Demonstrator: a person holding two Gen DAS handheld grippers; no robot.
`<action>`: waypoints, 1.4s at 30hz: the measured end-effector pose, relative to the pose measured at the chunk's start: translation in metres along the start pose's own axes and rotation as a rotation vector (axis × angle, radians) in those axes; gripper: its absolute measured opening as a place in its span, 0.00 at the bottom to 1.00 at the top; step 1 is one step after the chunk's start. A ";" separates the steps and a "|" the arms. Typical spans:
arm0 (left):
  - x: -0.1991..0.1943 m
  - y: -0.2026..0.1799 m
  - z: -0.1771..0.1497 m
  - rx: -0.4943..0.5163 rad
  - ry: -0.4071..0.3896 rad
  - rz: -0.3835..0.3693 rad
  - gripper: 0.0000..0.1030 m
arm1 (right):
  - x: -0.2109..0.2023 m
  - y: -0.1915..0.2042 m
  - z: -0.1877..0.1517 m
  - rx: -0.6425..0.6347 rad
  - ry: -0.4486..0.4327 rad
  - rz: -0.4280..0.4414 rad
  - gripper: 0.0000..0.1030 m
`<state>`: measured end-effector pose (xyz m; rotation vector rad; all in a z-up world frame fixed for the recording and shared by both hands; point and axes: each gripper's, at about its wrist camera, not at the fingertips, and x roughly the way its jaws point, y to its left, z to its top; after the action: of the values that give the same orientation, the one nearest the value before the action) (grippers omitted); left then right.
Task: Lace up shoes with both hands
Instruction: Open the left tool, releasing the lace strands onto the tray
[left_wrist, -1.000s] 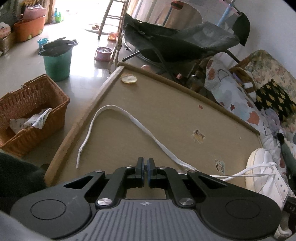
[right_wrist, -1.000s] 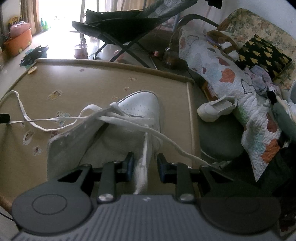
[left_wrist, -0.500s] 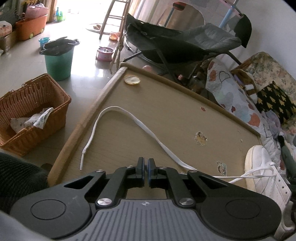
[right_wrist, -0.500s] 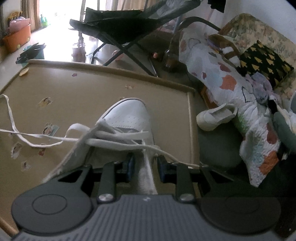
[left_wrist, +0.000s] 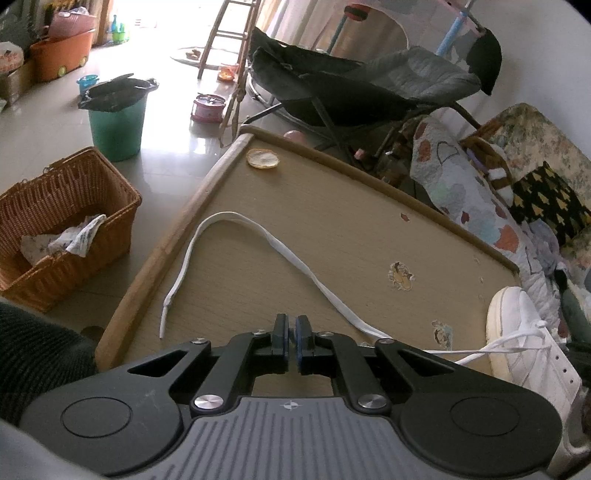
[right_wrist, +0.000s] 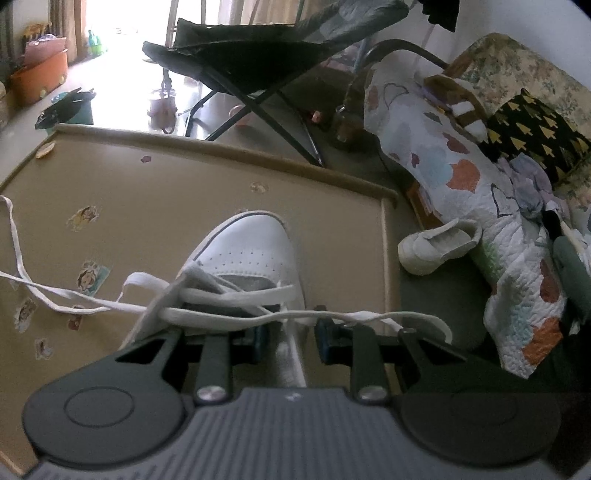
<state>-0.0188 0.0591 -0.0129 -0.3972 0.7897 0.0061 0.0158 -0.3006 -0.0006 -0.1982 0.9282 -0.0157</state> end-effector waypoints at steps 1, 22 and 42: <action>-0.001 0.000 -0.001 -0.008 -0.001 -0.018 0.12 | 0.000 0.000 -0.001 0.002 -0.006 0.000 0.26; -0.046 -0.015 -0.027 -0.232 -0.098 -0.233 0.52 | -0.013 0.028 -0.006 0.109 -0.042 0.135 0.28; -0.044 -0.033 -0.051 -0.341 -0.017 -0.263 0.53 | -0.025 0.055 -0.014 0.129 -0.035 0.166 0.55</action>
<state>-0.0802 0.0169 -0.0030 -0.8217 0.7156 -0.1025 -0.0139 -0.2462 0.0016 -0.0010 0.9026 0.0812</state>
